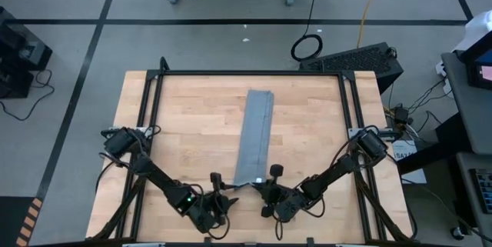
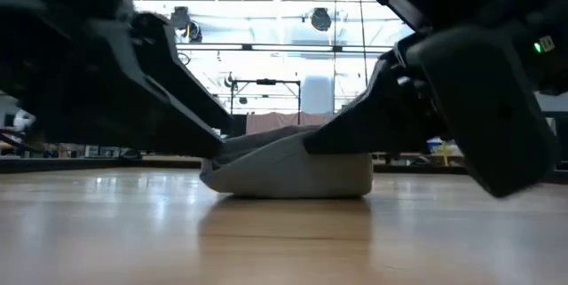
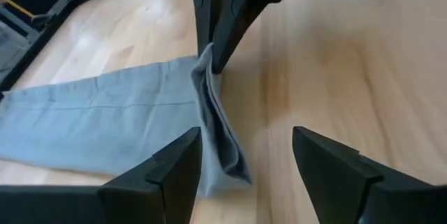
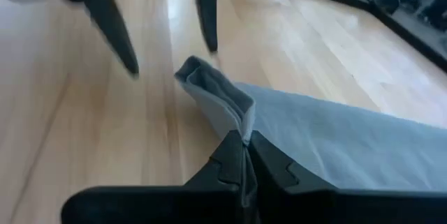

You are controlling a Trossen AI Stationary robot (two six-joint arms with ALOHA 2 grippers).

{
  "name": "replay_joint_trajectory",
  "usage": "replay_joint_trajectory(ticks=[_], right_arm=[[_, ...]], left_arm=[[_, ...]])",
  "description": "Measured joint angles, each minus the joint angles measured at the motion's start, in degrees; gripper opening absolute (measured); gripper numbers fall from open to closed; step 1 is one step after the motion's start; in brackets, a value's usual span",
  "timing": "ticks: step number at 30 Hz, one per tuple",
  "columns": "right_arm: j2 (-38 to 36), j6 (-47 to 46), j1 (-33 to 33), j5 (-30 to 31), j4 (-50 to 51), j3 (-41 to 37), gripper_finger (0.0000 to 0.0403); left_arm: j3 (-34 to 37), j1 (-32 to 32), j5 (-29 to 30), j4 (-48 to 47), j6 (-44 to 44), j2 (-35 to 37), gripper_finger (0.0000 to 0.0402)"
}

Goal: Roll towel
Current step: Roll the gray towel on the table

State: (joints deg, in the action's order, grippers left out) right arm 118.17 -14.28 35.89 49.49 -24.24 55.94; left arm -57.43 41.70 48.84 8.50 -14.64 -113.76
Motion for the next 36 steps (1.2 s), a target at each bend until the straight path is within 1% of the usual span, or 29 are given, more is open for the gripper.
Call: replay_joint_trajectory(ticks=[3,6,8,11,13,15,17,18,21,23,24,27,30,32,36], right_arm=[[-0.42,-2.67,-0.51,-0.19,0.23,0.00,0.0002],[-0.63,-2.73,-0.64,-0.35,0.07,0.16,0.0002],[-0.66,-2.86,-0.64,-0.37,0.04,0.26,0.0002],[-0.68,-2.89,-0.64,-0.37,-0.47,0.26,0.0002],[-0.75,-2.99,-0.64,-0.35,-0.52,0.26,0.0002],[-0.77,-3.33,-0.64,-0.37,-0.56,0.31,0.0002],[-0.77,-3.75,-0.64,-0.35,-0.58,0.32,0.0002],[-0.77,-3.88,-0.64,-0.35,-0.61,0.34,0.0002],[-0.79,-4.05,-0.64,-0.41,-0.67,0.35,0.0002],[-0.86,-3.99,-0.64,-1.85,-0.04,0.37,0.0002],[-0.86,-3.78,-0.64,-2.78,0.44,0.37,0.0002],[-0.86,-1.84,-0.34,-3.49,1.02,0.37,0.0010],[-1.39,5.61,0.92,-4.93,1.44,0.37,0.0034],[-2.56,8.71,2.18,-4.91,2.35,0.39,0.0061],[-7.08,11.75,5.08,-4.41,9.15,0.46,0.0124]], left_arm=[[0.02,-0.53,0.30,1.17,-0.05,-0.85,0.0228],[0.06,-0.55,3.86,0.30,-0.98,-1.55,0.0228],[0.11,-0.69,4.42,-0.25,-1.23,-1.55,0.0228],[0.09,-1.30,4.09,-1.48,-1.49,-1.48,0.0228],[0.09,-1.91,2.37,-1.99,-1.52,-1.48,0.0227],[0.09,-2.52,0.71,-1.99,-1.53,-1.48,0.0214],[0.09,-2.87,0.57,-1.97,-1.53,-1.48,0.0185],[0.09,-3.10,0.56,-1.94,-1.53,-1.48,0.0165],[0.09,-3.59,-0.02,-1.93,-1.37,-1.48,0.0087],[0.09,-3.76,-0.81,-1.69,-1.39,-1.48,0.0030],[0.09,-3.84,-1.41,-1.50,-1.53,-1.48,0.0017],[0.09,-4.60,-5.36,-1.39,-3.08,-0.77,0.0017],[0.09,-6.64,-13.87,-1.55,-6.17,0.77,0.0014],[0.09,-8.11,-19.51,-1.84,-7.77,2.04,0.0008],[0.09,-11.15,-28.21,-2.28,-9.11,5.42,0.0008]])
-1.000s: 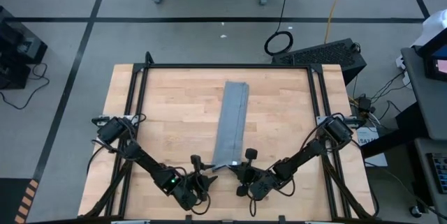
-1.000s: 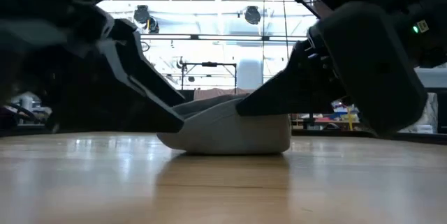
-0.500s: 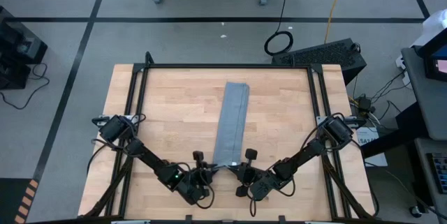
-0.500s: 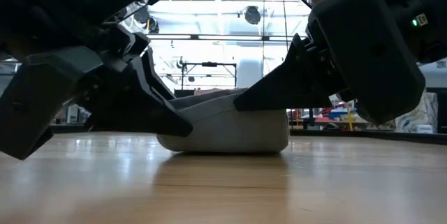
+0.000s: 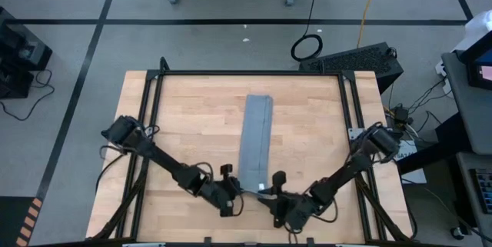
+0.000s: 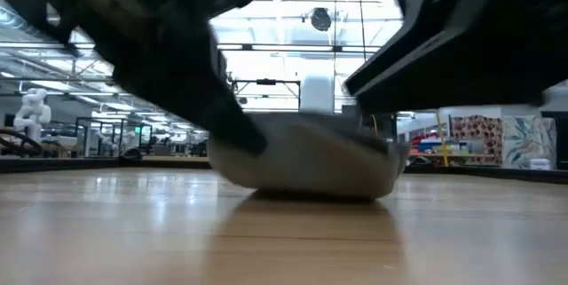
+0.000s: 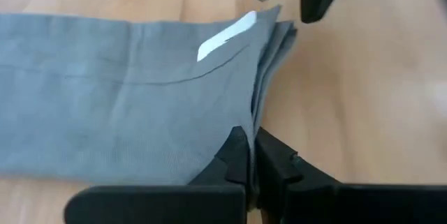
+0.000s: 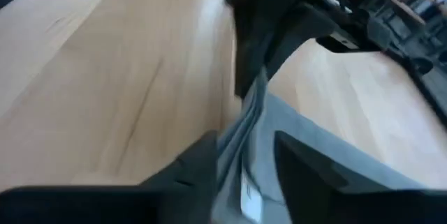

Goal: Roll towel
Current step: Roll the gray towel on the table

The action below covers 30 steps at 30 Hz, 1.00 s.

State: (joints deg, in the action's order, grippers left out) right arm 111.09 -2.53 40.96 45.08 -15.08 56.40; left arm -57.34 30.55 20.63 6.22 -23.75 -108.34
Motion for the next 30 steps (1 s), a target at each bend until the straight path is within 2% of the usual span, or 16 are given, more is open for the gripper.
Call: replay_joint_trajectory(ticks=[4,7,10,14,18,23,26,30], right_arm=[[-4.17,-1.07,3.29,0.18,7.17,0.00,0.0180],[-4.71,-5.02,4.74,1.92,7.68,0.00,0.0207],[-2.38,-9.35,4.99,3.56,7.47,0.04,0.0228],[2.88,-11.80,5.03,4.83,6.07,-0.04,0.0256],[6.02,-10.93,4.76,12.42,1.94,-0.04,0.0277],[6.90,-7.91,3.06,13.19,-0.63,-0.04,0.0265],[6.90,-7.32,1.89,12.92,-1.25,-0.04,0.0233],[6.90,-4.62,0.37,8.31,-3.22,-0.04,0.0176]], left_arm=[[-0.04,-3.87,-6.83,-2.36,-1.28,3.01,0.0009],[-0.04,-6.86,-12.14,-3.61,-1.55,3.41,0.0009],[-0.02,-8.26,-17.27,-3.91,-1.58,3.39,0.0009],[-0.02,-9.17,-19.82,-3.73,-1.29,3.37,0.0010],[-0.02,-9.77,-21.66,-3.13,-1.36,3.35,0.0010],[-0.02,-9.82,-22.56,-2.65,-0.99,3.35,0.0010],[-0.02,-9.90,-23.42,-2.22,-0.96,3.35,0.0010],[-0.02,-9.84,-23.54,-2.73,-0.86,3.30,0.0010]])
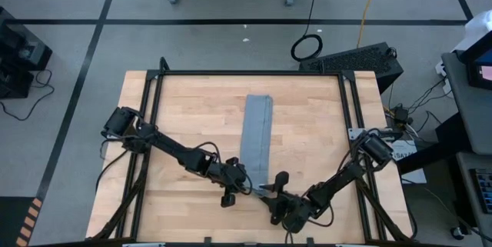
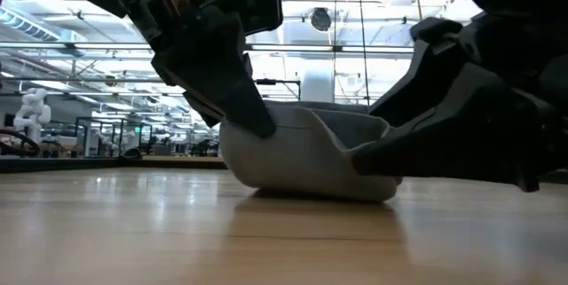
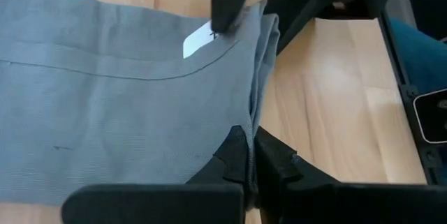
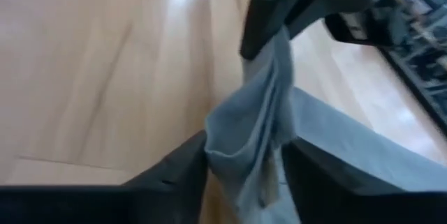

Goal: Roll towel
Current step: Roll the gray towel on the table

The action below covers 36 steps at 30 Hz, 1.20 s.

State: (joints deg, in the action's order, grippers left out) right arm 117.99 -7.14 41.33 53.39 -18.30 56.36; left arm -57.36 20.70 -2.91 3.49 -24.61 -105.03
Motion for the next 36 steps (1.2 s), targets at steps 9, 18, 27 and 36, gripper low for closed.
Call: replay_joint_trajectory(ticks=[9,18,27,36], right_arm=[[-0.08,-1.85,-1.29,-2.72,-1.24,0.00,0.0015],[-1.78,-14.70,-1.69,-10.30,-1.81,0.02,0.0004],[-2.25,-31.16,-5.31,-13.05,4.73,0.01,0.0001],[-2.25,-41.77,-5.76,-14.89,4.00,0.00,0.0001]], left_arm=[[1.25,-0.02,-0.29,-2.10,-0.97,0.00,0.0010],[4.11,2.07,-3.97,6.60,-5.18,-0.02,0.0010],[4.13,1.40,1.27,5.08,-2.26,-0.02,0.0066],[4.13,2.39,4.19,-2.69,1.51,3.11,0.0190]])
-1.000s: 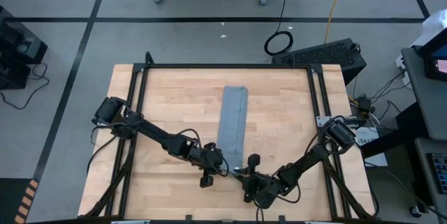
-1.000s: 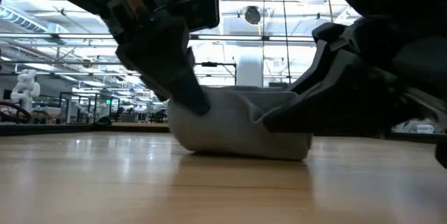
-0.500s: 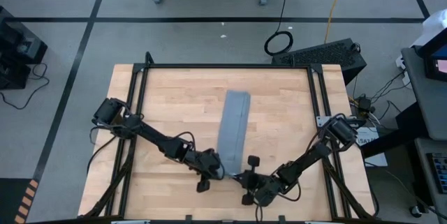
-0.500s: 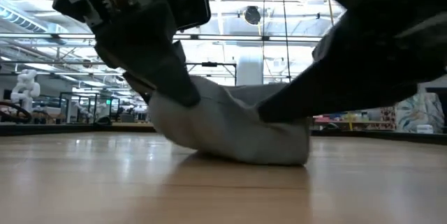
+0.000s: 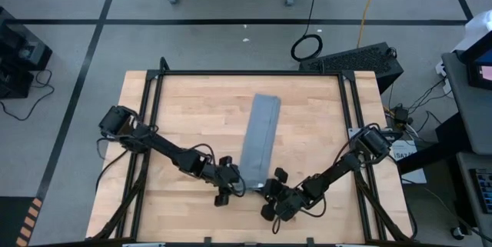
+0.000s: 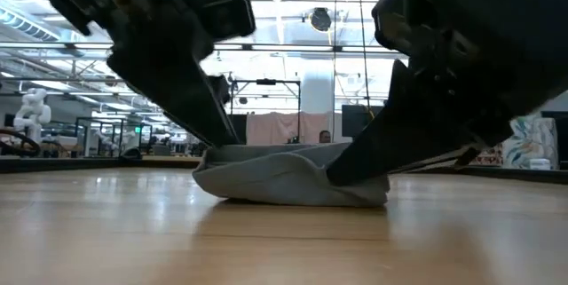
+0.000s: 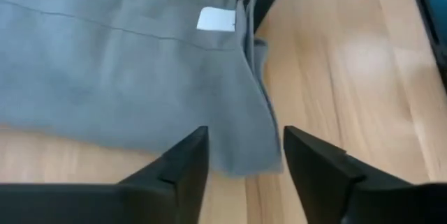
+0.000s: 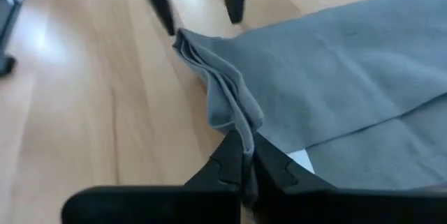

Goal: Roll towel
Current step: Roll the gray towel on the table

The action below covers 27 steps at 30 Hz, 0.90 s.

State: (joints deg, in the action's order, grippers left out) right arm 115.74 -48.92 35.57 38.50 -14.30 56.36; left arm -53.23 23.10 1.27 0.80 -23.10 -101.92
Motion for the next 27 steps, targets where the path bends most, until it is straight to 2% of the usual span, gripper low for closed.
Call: replay_joint_trajectory(ticks=[3,6,12,16,19,23,25,27], right_arm=[[0.00,-1.71,0.33,0.10,-2.55,0.00,0.0000],[-0.59,-2.60,0.66,-0.21,-4.44,0.00,0.0000],[-3.03,-3.12,0.66,-1.42,-4.74,-0.01,0.0000],[-4.67,-2.57,0.70,-2.69,-4.92,0.00,0.0000],[-4.65,-2.67,0.75,-2.89,-5.10,0.00,0.0000],[-4.63,-3.51,1.02,-2.91,-5.25,0.00,0.0000],[-4.63,-3.61,1.25,-2.86,-5.08,0.00,0.0000],[-4.63,-3.66,1.29,-2.91,-5.17,0.00,0.0000]], left_arm=[[0.02,2.81,3.12,-1.86,2.63,2.13,0.0214],[0.00,7.07,9.63,-1.48,5.85,2.66,0.0229],[0.00,15.95,30.02,-1.13,8.65,2.13,0.0245],[-0.04,18.04,37.61,1.01,9.07,1.28,0.0247],[0.00,17.53,38.52,2.56,9.07,-0.21,0.0247],[0.04,15.76,36.48,3.61,9.06,-2.40,0.0240],[0.04,15.43,35.42,5.06,10.23,-2.72,0.0222],[0.02,15.40,34.88,6.65,12.08,-2.72,0.0185]])
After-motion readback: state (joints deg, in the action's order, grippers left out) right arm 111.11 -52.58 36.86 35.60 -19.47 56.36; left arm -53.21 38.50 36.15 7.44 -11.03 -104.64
